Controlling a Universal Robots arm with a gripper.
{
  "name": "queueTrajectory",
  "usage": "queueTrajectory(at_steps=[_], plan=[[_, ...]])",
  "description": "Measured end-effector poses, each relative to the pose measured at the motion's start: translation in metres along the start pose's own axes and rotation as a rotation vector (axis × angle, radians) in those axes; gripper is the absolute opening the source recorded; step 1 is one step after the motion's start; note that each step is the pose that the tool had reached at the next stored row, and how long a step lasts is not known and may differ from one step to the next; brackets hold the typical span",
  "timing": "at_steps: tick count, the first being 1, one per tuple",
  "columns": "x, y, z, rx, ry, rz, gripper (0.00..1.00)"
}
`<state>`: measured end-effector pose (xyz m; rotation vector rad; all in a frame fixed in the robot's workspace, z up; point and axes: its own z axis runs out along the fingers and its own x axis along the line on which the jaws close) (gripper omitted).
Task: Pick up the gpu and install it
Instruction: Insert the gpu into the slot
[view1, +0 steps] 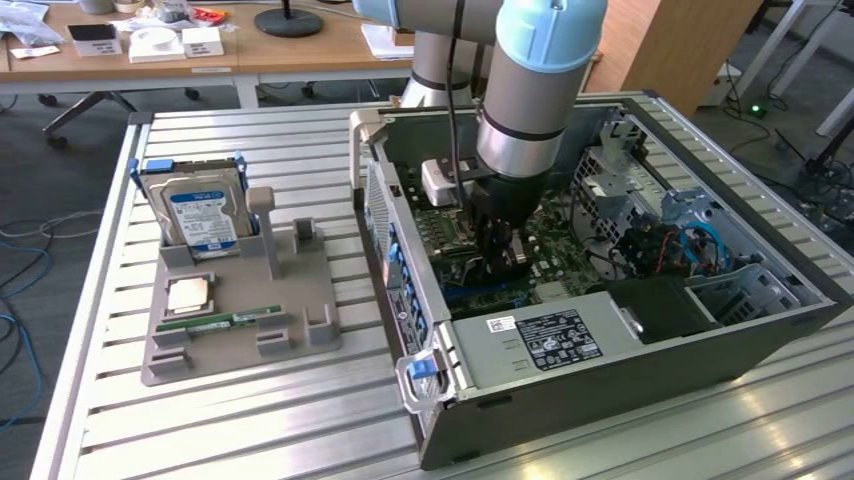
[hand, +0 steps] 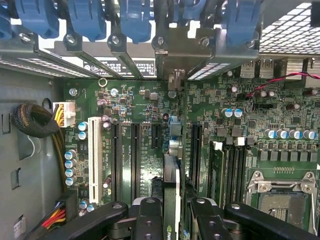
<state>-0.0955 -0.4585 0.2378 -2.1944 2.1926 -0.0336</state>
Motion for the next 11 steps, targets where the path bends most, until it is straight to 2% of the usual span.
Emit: queueTrajectory(at_steps=[11], plan=[[0.0001, 0.0034, 0.0, 0.002, -0.0002, -0.001, 0.26]])
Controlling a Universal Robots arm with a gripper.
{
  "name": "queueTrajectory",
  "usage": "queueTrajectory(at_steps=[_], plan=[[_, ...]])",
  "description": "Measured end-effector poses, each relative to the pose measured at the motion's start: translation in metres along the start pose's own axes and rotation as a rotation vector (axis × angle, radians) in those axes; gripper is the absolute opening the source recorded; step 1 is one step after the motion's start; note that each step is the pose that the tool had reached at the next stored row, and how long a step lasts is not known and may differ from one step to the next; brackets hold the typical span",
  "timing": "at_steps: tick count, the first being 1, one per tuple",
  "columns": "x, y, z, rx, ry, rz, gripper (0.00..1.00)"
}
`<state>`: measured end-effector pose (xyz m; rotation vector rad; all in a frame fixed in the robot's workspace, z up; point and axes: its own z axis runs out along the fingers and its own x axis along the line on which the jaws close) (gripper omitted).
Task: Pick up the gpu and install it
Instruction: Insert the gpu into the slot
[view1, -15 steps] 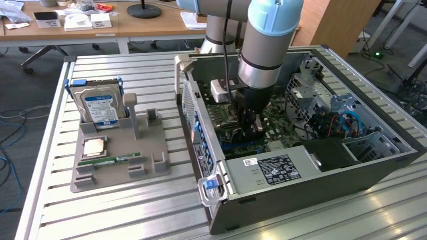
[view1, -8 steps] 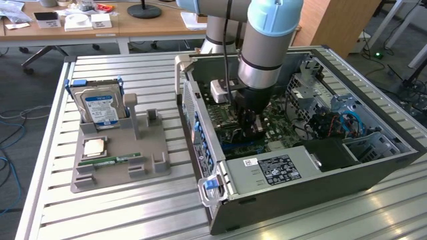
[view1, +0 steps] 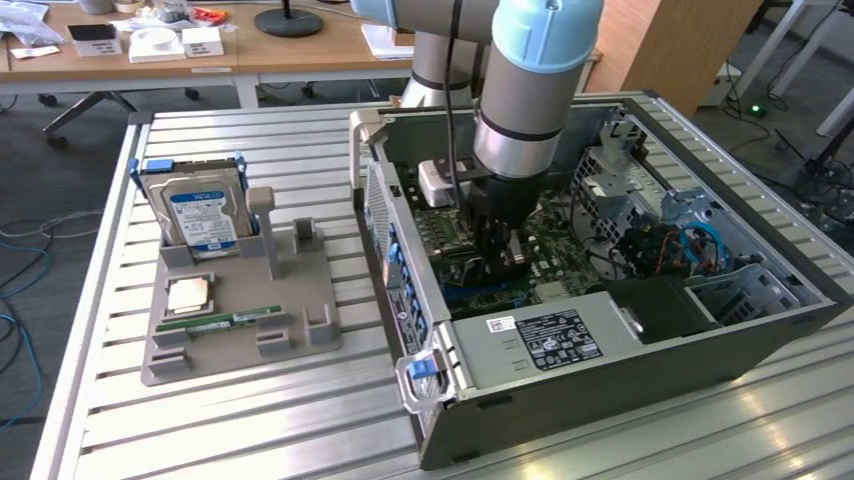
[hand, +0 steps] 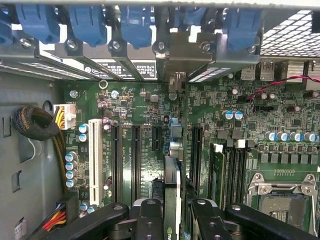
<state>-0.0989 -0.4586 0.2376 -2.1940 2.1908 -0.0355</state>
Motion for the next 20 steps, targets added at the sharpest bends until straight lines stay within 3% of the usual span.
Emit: queueTrajectory(at_steps=[20], plan=[[0.0, 0.0003, 0.0008, 0.0001, 0.0002, 0.0, 0.26]])
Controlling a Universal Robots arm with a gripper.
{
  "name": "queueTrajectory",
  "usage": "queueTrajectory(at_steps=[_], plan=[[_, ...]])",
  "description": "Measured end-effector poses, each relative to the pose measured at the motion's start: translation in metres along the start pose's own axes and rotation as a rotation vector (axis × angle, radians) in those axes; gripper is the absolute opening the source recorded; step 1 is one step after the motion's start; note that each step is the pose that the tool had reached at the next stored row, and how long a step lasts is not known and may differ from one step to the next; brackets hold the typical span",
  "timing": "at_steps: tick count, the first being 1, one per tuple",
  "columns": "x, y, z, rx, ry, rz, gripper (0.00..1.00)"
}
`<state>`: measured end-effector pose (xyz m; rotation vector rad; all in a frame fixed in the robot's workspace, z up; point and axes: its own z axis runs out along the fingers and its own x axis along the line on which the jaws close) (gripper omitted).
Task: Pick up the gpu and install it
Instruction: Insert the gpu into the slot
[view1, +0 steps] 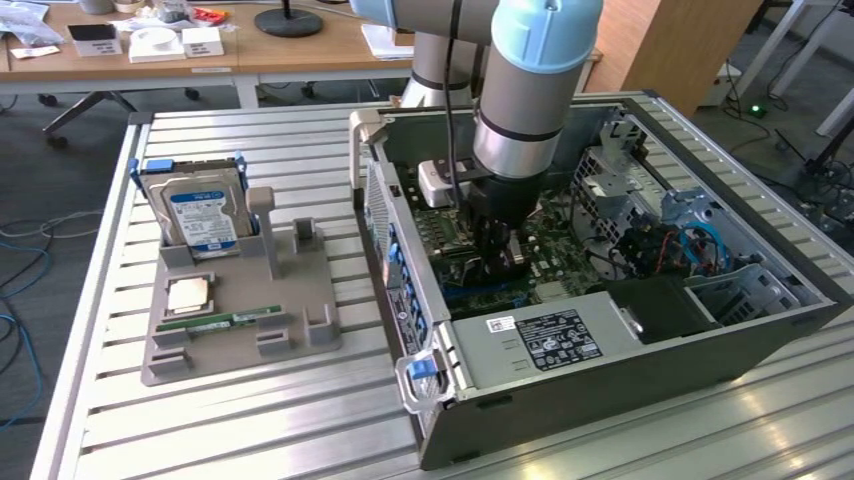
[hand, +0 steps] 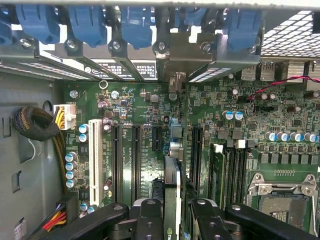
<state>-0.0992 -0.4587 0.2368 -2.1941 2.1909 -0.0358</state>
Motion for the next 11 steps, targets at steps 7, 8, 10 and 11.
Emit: queueTrajectory(at_steps=[7, 8, 10, 11], plan=[[0.0, 0.0, 0.0001, 0.0, -0.0001, 0.0, 0.26], [0.0, 0.0, 0.0001, 0.0, -0.0002, 0.0, 0.26], [0.0, 0.0, 0.0004, 0.0, 0.0, 0.0, 0.26], [0.0, 0.0, 0.0004, -0.0001, 0.0, 0.0, 0.26]])
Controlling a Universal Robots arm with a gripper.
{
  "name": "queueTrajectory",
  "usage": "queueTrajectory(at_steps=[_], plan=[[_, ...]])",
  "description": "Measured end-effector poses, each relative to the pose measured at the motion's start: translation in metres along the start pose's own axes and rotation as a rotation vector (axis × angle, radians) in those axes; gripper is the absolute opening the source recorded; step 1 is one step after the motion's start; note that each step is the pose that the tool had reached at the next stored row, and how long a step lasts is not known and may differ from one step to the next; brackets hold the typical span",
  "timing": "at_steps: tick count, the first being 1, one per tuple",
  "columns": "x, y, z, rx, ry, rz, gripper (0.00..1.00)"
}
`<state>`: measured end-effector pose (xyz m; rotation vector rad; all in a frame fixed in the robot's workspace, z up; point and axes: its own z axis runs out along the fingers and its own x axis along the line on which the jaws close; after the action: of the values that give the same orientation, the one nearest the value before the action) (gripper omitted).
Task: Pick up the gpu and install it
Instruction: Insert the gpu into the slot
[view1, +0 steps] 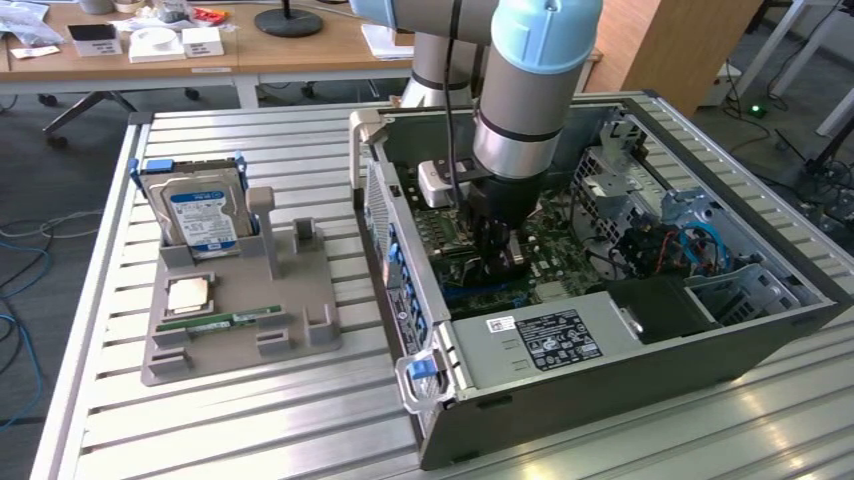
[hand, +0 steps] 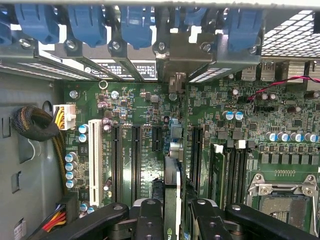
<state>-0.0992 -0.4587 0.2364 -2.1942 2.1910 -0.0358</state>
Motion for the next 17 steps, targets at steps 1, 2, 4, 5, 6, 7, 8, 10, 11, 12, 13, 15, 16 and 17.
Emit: queueTrajectory(at_steps=[1, 2, 4, 5, 6, 7, 8, 10, 11, 12, 13, 15, 16, 17], plan=[[0.0, 0.0, 0.0, 0.0, 0.0, 0.0, 0.26], [0.0, 0.0, 0.0001, 0.0, -0.0001, 0.0, 0.26], [0.0, 0.0, 0.0001, 0.0, -0.0001, 0.0, 0.26], [0.0, 0.0, 0.0001, 0.0001, -0.0001, 0.0, 0.26], [0.0, 0.0, 0.0001, 0.0001, -0.0002, 0.0, 0.26], [0.0, 0.0, 0.0001, 0.0001, -0.0001, 0.0, 0.26], [0.0, 0.0, 0.0001, 0.0001, -0.0001, 0.0, 0.26], [0.0, 0.0, 0.0001, 0.0001, -0.0002, 0.0, 0.26], [0.0, 0.0, 0.0001, 0.0001, -0.0001, 0.0, 0.26], [0.0, 0.0, 0.0001, 0.0001, -0.0002, 0.0, 0.26], [0.0, 0.0, 0.0001, 0.0001, -0.0001, 0.0, 0.26], [0.0, 0.0, 0.0001, 0.0001, -0.0001, 0.0, 0.26], [0.0, 0.0, 0.0001, 0.0001, -0.0001, 0.0, 0.26], [0.0, 0.0, 0.0001, 0.0001, -0.0001, 0.0, 0.26]])
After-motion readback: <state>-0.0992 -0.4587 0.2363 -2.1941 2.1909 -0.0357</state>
